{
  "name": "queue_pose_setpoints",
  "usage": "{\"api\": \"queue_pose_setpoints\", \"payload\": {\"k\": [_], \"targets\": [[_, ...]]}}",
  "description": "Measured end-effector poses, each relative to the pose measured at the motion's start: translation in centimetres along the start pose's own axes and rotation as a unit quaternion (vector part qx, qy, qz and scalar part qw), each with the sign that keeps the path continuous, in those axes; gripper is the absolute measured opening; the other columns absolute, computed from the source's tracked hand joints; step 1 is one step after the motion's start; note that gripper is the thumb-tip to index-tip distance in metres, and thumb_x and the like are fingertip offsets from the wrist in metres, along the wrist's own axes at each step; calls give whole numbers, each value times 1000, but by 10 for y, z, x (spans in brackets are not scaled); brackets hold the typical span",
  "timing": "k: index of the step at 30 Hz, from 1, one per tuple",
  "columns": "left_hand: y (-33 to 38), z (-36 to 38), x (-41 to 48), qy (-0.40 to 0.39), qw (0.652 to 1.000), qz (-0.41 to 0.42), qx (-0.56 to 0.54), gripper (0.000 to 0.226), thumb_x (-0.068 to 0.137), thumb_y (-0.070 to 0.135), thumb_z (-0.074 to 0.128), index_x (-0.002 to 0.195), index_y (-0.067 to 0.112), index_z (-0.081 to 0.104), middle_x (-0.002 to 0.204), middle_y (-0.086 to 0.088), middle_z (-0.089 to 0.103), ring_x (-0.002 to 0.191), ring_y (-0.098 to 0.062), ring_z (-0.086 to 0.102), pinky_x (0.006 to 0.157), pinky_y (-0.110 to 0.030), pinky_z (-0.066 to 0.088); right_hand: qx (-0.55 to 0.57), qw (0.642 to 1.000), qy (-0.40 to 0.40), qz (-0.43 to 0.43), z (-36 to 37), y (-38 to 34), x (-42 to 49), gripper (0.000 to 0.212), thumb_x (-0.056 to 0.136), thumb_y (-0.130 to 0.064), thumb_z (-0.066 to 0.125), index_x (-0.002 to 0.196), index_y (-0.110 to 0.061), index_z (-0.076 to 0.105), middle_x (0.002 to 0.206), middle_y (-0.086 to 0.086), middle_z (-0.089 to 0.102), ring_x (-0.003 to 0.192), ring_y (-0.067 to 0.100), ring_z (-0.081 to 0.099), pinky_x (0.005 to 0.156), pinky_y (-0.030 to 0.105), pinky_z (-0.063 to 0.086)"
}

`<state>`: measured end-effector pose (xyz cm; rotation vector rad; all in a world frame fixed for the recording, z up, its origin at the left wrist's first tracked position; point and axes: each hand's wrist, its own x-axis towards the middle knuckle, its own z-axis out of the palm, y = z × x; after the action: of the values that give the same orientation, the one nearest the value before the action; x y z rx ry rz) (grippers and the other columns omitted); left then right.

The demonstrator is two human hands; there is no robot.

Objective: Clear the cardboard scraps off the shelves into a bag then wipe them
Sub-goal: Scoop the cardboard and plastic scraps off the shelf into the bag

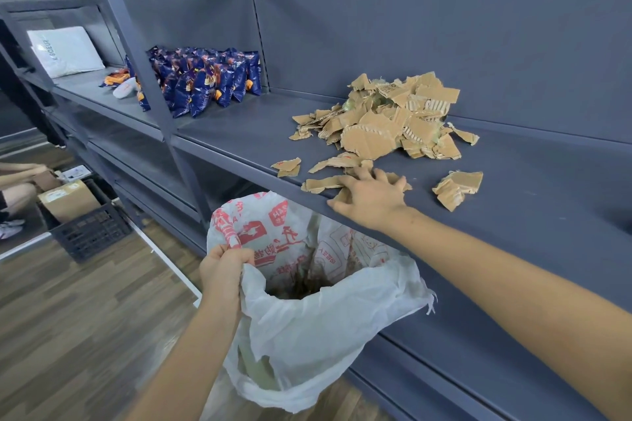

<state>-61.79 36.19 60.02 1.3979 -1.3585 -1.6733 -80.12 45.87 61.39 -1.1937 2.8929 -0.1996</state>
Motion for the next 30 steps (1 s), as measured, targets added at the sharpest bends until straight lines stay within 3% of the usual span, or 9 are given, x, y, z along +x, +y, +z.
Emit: {"api": "queue_pose_setpoints", "payload": {"k": [5,11,18,23,27,30], "targets": [[2,4,-2,12,1000,-4,6,30,83,-8,51,66,15,42,72,-1,44,64,-13,42,52,-23,34,-3,999,40,-29,-1,-8,-3,48,92,-50,42,131,-24,51,142,4,40,132,30,30,102,52,31],[0,4,-1,8,1000,-2,-4,28,82,-9,50,66,14,45,72,-1,45,65,-14,43,53,-23,36,-5,995,49,-92,5,-23,-11,39,94,-42,43,126,-25,56,142,0,41,134,28,29,104,50,30],[0,3,-1,9,1000,-2,-5,27,79,-11,49,65,11,46,71,-4,45,64,-15,43,54,-23,37,-95,976,38,-191,11,-48,-25,45,95,-44,39,129,-19,54,140,5,43,132,30,33,108,54,25],[1,3,-2,8,1000,2,-6,27,80,-11,49,65,11,45,70,-4,44,63,-15,43,52,-23,36,-117,953,43,-277,22,-58,-30,31,99,-27,41,124,-18,58,131,7,52,123,29,43,102,41,35],[2,3,-3,15,1000,7,8,29,81,-10,50,64,12,42,69,-3,41,61,-14,40,51,-22,34,-102,953,25,-283,24,-59,-29,31,97,-21,46,126,-20,55,127,8,57,120,27,47,101,40,36],[1,3,-3,6,1000,13,0,29,79,-12,49,63,11,41,67,-4,40,59,-15,40,52,-22,36,-75,951,-4,-299,22,-59,-32,42,96,-30,46,137,-24,40,130,6,56,117,27,51,98,38,41]]}}
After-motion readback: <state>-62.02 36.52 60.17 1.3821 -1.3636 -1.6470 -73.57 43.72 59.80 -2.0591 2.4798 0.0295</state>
